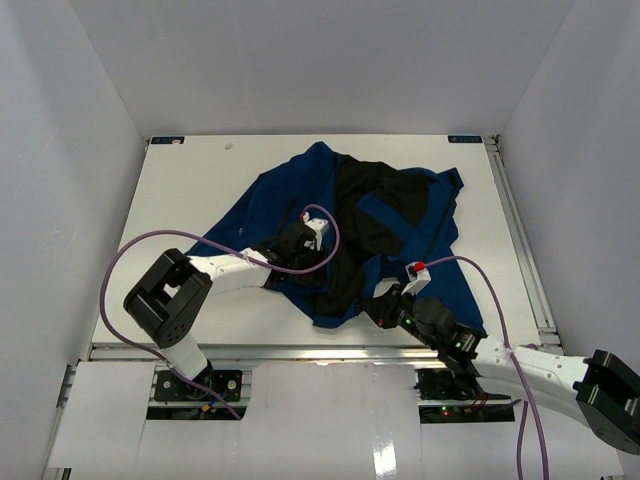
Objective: Zip up the jacket
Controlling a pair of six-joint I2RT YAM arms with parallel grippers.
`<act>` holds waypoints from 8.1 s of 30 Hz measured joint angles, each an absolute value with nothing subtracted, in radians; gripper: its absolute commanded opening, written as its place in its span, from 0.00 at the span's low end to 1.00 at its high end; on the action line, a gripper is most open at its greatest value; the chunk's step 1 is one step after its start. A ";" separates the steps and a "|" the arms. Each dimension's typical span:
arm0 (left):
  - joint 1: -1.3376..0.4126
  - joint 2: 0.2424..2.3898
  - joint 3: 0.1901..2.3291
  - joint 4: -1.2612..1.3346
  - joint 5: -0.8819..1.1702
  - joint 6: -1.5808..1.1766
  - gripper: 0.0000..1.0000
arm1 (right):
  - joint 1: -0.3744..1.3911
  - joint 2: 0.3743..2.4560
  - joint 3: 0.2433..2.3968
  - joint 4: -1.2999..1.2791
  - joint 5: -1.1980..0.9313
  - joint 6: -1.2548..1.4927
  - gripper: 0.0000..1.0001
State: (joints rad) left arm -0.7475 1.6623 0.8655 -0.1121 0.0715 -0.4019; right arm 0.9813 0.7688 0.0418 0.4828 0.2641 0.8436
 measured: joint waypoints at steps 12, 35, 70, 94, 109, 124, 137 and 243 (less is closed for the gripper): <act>-0.727 1.688 0.870 -0.097 0.117 -0.432 0.00 | 0.984 0.759 0.042 0.466 0.279 0.847 0.08; -0.740 1.622 0.849 -0.192 0.224 -0.477 0.65 | 0.995 0.761 0.042 0.473 0.288 0.845 0.08; -0.739 1.685 0.903 -0.175 0.168 -0.507 0.00 | 1.003 0.702 0.042 0.473 0.286 0.834 0.08; -0.735 1.674 0.878 -0.122 0.257 -0.488 0.05 | 1.004 0.700 0.042 0.473 0.286 0.830 0.08; -0.735 1.656 0.878 -0.101 0.271 -0.488 0.23 | 1.004 0.700 0.042 0.473 0.286 0.830 0.08; -0.735 1.588 0.871 -0.089 0.273 -0.483 0.00 | 1.010 0.710 0.042 0.480 0.286 0.830 0.08; -0.711 1.264 0.682 0.204 0.374 -0.479 0.01 | 1.010 0.986 0.051 0.565 0.313 0.691 0.08; -0.691 1.116 0.094 1.318 0.613 -0.567 0.00 | 0.964 1.018 0.063 1.260 -0.183 0.554 0.08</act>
State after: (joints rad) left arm -0.6910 1.1164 0.0938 1.3178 0.6128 -0.5671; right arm 0.9642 1.0184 0.0631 1.2602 -0.1826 0.5545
